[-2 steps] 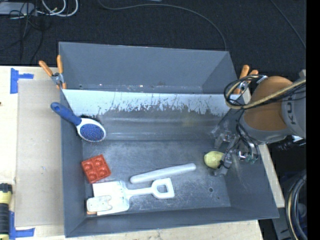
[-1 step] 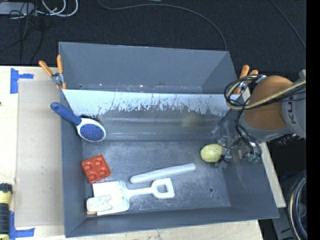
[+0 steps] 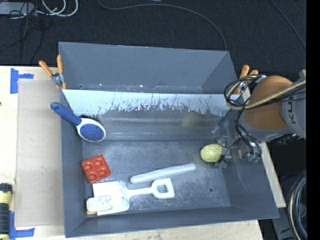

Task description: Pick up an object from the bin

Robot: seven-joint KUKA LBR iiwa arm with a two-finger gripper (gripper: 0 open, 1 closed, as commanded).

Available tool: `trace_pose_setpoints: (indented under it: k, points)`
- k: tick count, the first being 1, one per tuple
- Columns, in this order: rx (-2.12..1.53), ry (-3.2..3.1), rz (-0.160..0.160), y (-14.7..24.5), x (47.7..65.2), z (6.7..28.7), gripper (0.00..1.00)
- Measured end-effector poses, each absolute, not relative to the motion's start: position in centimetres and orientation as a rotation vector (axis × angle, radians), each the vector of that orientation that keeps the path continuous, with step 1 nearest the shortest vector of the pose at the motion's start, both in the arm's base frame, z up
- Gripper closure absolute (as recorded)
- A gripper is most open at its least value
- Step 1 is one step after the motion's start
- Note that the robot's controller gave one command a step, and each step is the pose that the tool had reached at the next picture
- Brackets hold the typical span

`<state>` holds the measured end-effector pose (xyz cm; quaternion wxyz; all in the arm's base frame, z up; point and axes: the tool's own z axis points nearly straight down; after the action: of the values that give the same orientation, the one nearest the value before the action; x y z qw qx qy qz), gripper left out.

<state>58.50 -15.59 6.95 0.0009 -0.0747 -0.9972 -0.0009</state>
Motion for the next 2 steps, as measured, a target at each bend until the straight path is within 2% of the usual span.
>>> trace_pose_setpoints:
  k: [1,2]
  points:
    - [-0.234,-3.127,-0.004,-15.5,58.4,7.2,1.00]
    - [-0.233,-3.120,-0.007,-15.5,58.2,9.8,1.00]
